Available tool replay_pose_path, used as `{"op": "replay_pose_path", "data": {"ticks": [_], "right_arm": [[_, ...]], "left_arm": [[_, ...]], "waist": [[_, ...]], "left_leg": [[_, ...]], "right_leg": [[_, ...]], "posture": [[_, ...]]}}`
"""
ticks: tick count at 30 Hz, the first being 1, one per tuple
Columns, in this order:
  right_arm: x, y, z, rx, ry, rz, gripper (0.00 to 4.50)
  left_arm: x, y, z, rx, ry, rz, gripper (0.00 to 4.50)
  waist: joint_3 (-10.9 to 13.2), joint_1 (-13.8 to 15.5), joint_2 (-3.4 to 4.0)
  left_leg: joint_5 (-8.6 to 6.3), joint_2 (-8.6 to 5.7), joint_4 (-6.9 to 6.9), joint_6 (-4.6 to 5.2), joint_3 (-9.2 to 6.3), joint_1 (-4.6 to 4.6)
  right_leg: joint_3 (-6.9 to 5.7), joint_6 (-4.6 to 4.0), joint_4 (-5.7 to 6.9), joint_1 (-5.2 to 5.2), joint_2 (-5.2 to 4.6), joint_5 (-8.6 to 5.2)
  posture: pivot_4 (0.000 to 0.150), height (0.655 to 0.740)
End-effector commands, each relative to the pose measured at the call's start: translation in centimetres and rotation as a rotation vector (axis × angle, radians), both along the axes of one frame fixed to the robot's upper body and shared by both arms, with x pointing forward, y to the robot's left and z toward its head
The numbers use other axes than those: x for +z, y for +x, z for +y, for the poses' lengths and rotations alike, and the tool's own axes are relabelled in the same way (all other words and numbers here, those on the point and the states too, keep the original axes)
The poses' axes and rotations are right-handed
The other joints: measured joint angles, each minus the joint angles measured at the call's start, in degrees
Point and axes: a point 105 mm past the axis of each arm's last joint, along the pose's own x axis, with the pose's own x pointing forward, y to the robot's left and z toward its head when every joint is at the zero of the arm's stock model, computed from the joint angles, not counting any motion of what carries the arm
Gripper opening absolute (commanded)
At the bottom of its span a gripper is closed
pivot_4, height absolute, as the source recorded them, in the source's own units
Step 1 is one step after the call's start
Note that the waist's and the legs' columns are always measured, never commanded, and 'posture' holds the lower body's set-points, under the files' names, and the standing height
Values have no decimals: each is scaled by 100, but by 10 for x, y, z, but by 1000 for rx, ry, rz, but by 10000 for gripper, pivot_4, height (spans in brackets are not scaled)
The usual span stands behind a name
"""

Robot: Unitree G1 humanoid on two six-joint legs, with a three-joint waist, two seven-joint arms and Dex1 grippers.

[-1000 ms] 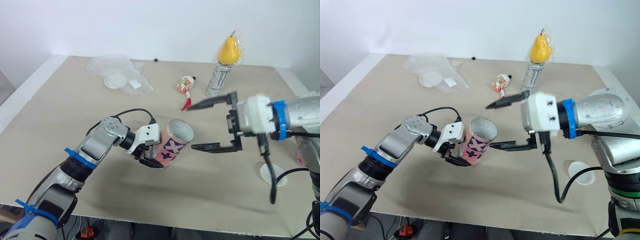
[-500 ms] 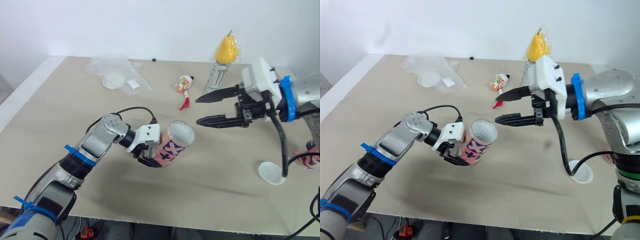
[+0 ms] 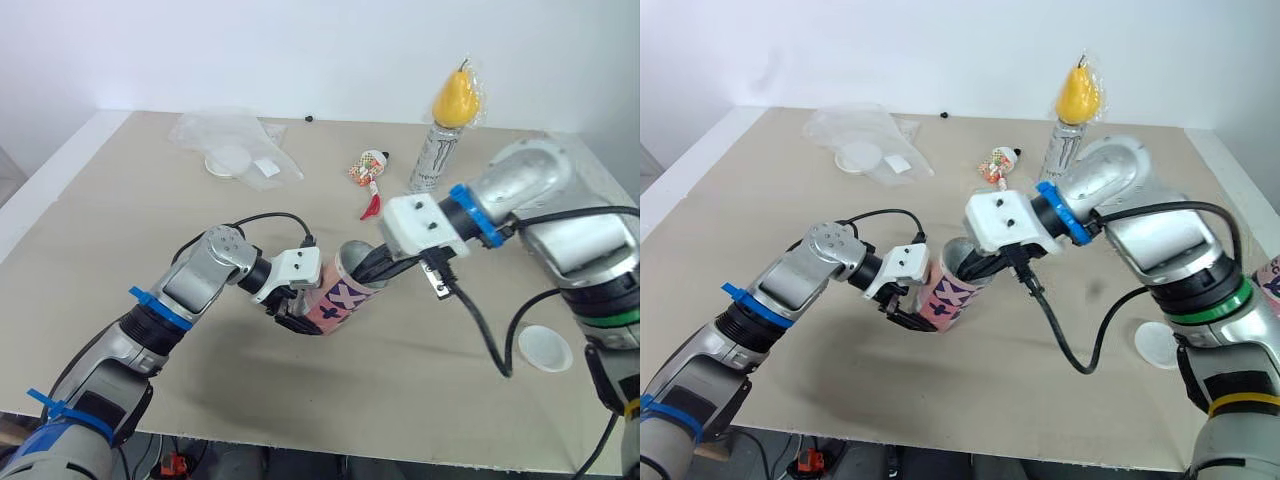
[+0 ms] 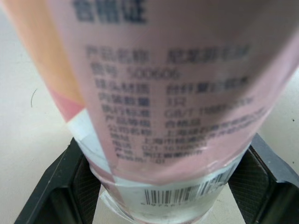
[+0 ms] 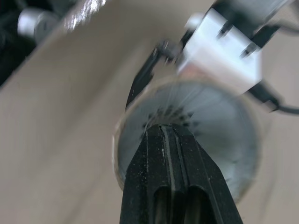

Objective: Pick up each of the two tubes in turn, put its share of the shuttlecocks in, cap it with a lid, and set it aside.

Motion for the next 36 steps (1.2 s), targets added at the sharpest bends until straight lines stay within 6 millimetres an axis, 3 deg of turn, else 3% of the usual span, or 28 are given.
{"op": "replay_pose_path", "data": {"ticks": [1, 11, 14, 21, 27, 33, 36], "right_arm": [[-1, 4, 8, 67, -85, -72, 533], [-27, 3, 22, 190, -213, -81, 533], [-25, -2, 28, 208, -185, -60, 533], [1, 1, 29, 178, -67, -71, 533], [32, 9, 11, 105, 15, -107, 533], [50, 5, 0, 75, 78, -98, 533], [64, 1, -10, 10, 192, -53, 533]], "left_arm": [[-3, 0, 3, 13, 22, 7, 34032], [-4, -1, 2, 24, 11, 13, 34032], [-4, -1, 2, 28, 6, 17, 34032], [-5, -1, 4, 38, 0, 24, 34032], [-7, -1, 5, 41, 1, 27, 34032], [-9, 0, 3, 48, -15, 15, 34032], [-11, 2, -1, 50, -47, -5, 34032]], "waist": [[0, -1, 0], [-1, 8, -1], [-1, 7, -1], [0, 6, -1], [1, 9, 0], [1, 8, 0], [1, 17, 1]], "left_leg": [[0, 0, 0, 0, 0, 0], [0, 0, 1, 0, -14, 4], [0, 1, 1, -1, -16, 14], [1, 10, 3, -2, -23, 15], [1, 8, 2, -2, -34, 10], [1, 9, 2, -2, -36, 11], [2, 8, 4, -2, -36, 9]], "right_leg": [[0, -4, 0, 0, 0, 2], [-8, -13, 6, 7, 3, 7], [-11, -10, 6, 17, 4, 5], [-15, -19, 6, 20, 14, 9], [-20, -29, 6, 19, 15, 15], [-22, -31, 6, 20, 15, 14], [-22, -31, 6, 20, 14, 14]], "posture": [[1500, 7400], [1500, 7400], [1500, 7400], [1500, 7400], [1500, 7400], [1500, 7400], [1500, 7400]]}}
